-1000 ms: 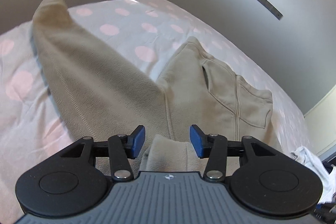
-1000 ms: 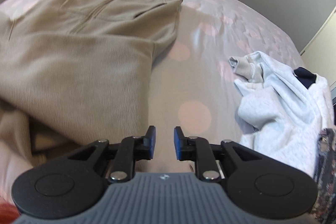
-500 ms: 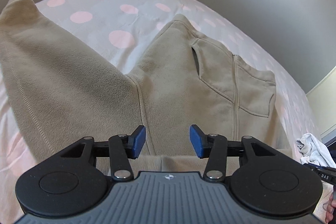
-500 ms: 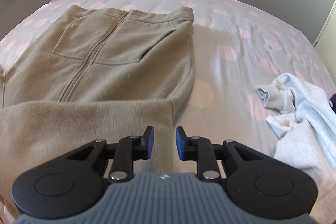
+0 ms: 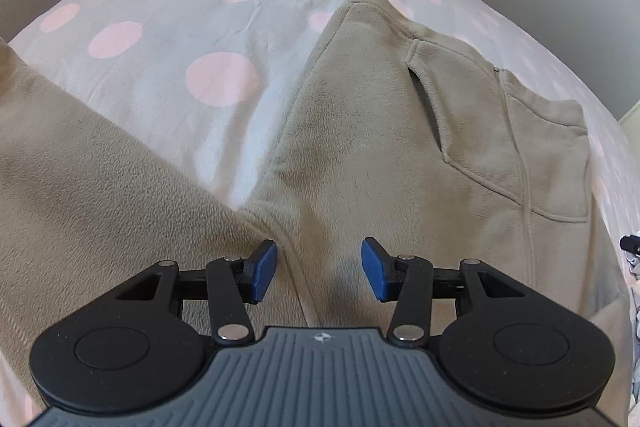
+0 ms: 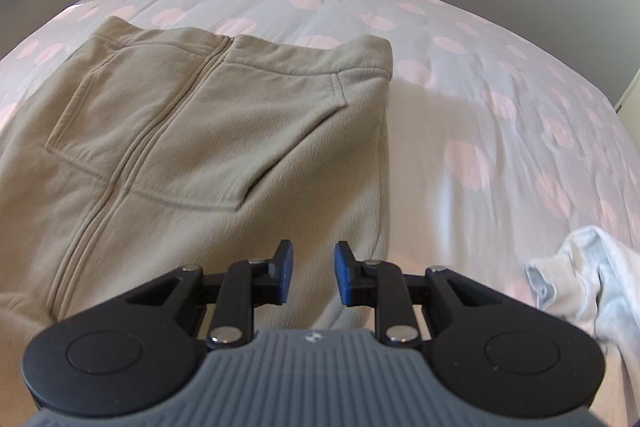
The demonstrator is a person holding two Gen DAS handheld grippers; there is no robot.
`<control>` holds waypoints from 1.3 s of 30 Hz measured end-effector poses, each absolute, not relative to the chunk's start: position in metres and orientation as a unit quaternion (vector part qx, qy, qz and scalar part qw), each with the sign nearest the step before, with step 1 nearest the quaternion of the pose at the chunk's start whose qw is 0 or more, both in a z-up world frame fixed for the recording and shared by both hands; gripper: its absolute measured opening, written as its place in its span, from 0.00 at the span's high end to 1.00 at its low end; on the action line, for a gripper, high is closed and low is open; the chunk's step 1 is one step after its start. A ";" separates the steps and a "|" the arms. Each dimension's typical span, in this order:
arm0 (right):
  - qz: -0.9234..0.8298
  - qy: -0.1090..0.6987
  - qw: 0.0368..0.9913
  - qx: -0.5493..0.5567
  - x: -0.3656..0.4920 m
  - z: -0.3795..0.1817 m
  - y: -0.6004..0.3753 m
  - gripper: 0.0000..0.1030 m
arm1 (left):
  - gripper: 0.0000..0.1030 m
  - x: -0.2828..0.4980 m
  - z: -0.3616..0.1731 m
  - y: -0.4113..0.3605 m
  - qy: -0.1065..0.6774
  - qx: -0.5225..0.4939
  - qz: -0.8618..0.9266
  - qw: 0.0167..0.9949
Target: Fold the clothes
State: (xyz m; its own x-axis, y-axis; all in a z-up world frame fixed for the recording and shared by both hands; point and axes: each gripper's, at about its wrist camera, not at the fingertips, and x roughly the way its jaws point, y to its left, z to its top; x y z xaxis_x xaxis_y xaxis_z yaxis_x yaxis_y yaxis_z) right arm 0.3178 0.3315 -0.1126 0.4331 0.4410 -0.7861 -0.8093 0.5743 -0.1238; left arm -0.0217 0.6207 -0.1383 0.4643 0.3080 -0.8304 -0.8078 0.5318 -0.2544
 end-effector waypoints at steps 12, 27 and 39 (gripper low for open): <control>0.357 0.362 0.845 -0.166 0.456 -0.114 0.397 0.69 | 0.59 -0.006 -0.160 0.631 0.348 -0.301 0.353 0.815; 0.384 0.386 0.829 -0.128 0.507 -0.160 0.460 0.84 | 0.59 0.003 -0.168 0.631 0.340 -0.274 0.362 0.824; 0.377 0.386 0.832 -0.128 0.517 -0.156 0.476 0.87 | 0.58 0.003 -0.173 0.630 0.338 -0.267 0.362 0.827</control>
